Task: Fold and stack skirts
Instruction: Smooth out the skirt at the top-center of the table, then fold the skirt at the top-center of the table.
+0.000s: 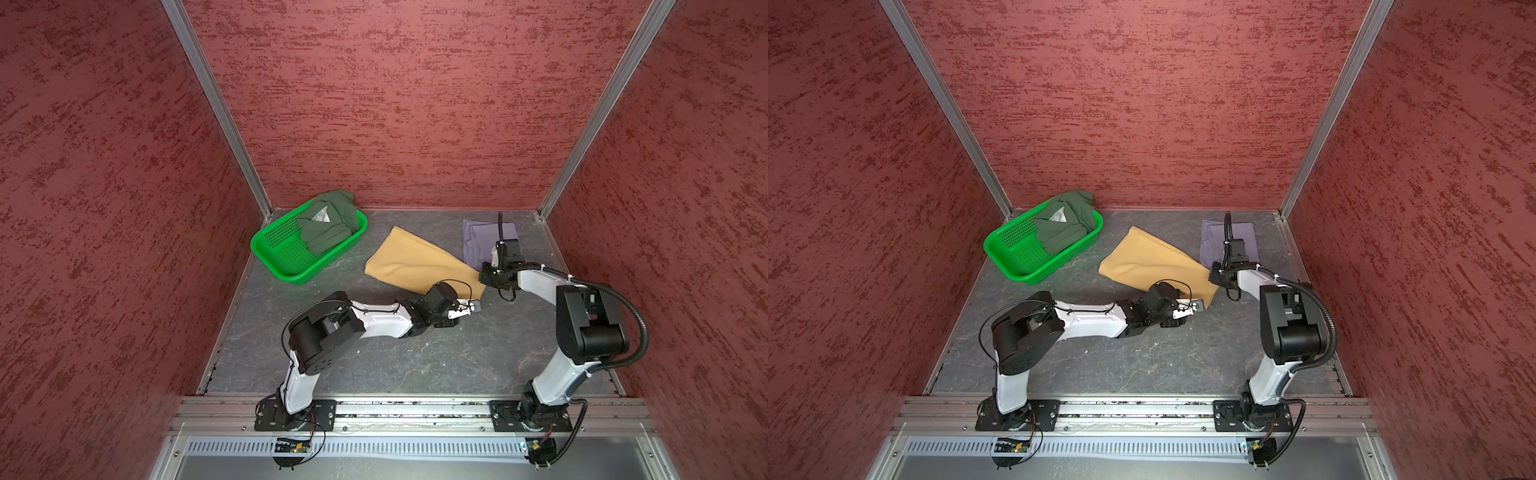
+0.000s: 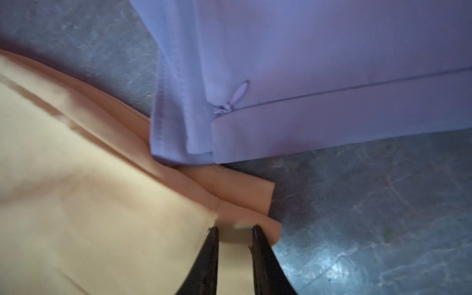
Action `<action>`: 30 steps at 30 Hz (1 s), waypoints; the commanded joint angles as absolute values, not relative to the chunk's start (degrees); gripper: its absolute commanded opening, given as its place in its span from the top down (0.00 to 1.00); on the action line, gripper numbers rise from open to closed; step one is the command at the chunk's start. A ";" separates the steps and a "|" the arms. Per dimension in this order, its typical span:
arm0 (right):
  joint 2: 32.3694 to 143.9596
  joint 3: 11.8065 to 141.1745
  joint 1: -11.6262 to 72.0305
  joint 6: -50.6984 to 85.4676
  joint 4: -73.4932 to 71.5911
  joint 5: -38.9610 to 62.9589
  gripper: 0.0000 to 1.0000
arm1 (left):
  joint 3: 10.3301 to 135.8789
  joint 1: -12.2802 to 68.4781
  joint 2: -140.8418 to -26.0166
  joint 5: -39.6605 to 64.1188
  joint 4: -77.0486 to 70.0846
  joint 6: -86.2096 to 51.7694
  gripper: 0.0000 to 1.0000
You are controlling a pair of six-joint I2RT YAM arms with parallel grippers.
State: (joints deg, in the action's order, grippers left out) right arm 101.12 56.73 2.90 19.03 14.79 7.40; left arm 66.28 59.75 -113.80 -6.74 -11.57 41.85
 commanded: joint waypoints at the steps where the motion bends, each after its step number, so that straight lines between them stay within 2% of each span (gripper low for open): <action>1: 102.53 58.26 2.29 18.46 13.30 8.78 0.76 | 68.29 60.26 -116.43 -4.65 -15.20 46.46 0.39; 11: 104.68 58.27 0.94 18.44 12.61 9.88 0.77 | 71.24 60.33 -121.79 -1.88 -16.30 51.23 0.40; 19: 104.48 57.57 0.60 18.46 12.25 10.95 0.78 | 76.36 59.16 -127.08 -6.71 -15.37 51.42 0.44; 21: 104.36 57.48 0.58 18.54 12.16 11.20 0.78 | 77.17 58.76 -127.66 -6.77 -14.53 51.75 0.50; 25: 103.87 57.22 0.57 18.63 12.28 11.60 0.78 | 80.49 58.10 -129.28 -7.31 -8.20 52.05 0.78; 28: 103.24 56.91 0.52 18.55 12.28 11.61 0.78 | 81.38 58.01 -129.98 -8.13 -6.43 52.80 0.88; 30: 102.82 56.91 0.53 18.55 12.31 11.69 0.78 | 81.22 57.92 -129.94 -7.87 -5.95 53.17 0.90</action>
